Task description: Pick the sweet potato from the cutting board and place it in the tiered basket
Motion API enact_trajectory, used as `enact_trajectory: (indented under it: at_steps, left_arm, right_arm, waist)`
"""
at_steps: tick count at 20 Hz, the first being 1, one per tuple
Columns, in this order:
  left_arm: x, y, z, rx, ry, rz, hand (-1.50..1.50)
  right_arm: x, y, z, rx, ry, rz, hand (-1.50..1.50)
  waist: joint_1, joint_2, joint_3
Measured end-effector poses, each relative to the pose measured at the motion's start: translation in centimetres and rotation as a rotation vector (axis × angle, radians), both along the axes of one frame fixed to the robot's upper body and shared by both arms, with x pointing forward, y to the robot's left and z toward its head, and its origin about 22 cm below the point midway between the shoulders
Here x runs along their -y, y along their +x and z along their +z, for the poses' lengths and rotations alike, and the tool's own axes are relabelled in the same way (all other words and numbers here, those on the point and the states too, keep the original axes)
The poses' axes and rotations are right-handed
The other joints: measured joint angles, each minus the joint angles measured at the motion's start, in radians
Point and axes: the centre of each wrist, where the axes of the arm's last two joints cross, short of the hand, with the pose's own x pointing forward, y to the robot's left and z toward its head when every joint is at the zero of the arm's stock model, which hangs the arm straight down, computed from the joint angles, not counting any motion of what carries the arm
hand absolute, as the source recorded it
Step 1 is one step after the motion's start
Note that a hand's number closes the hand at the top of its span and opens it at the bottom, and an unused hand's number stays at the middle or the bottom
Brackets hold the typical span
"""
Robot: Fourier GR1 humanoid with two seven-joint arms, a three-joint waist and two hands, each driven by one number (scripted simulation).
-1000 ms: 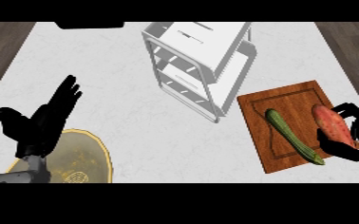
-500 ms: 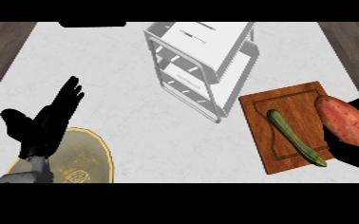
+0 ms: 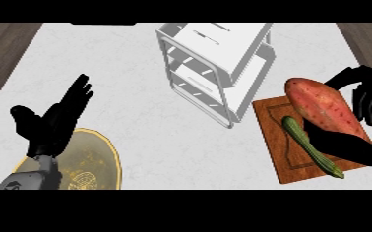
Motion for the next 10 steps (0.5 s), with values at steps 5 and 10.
enact_trajectory:
  at_steps: [5,10]
  left_arm:
    - [0.6,0.3,-0.1,0.003,-0.002,-0.007,0.0]
    - [-0.1,0.1,-0.3,0.001,-0.003,-0.007,0.0]
  right_arm:
    - [-4.3,3.8,2.3,-0.027,0.014,0.006,1.5]
    - [-8.5,6.9,2.5,-0.047,0.033,0.0,1.5]
  waist:
    - [0.007,0.002,0.0]
    - [0.005,0.001,0.001]
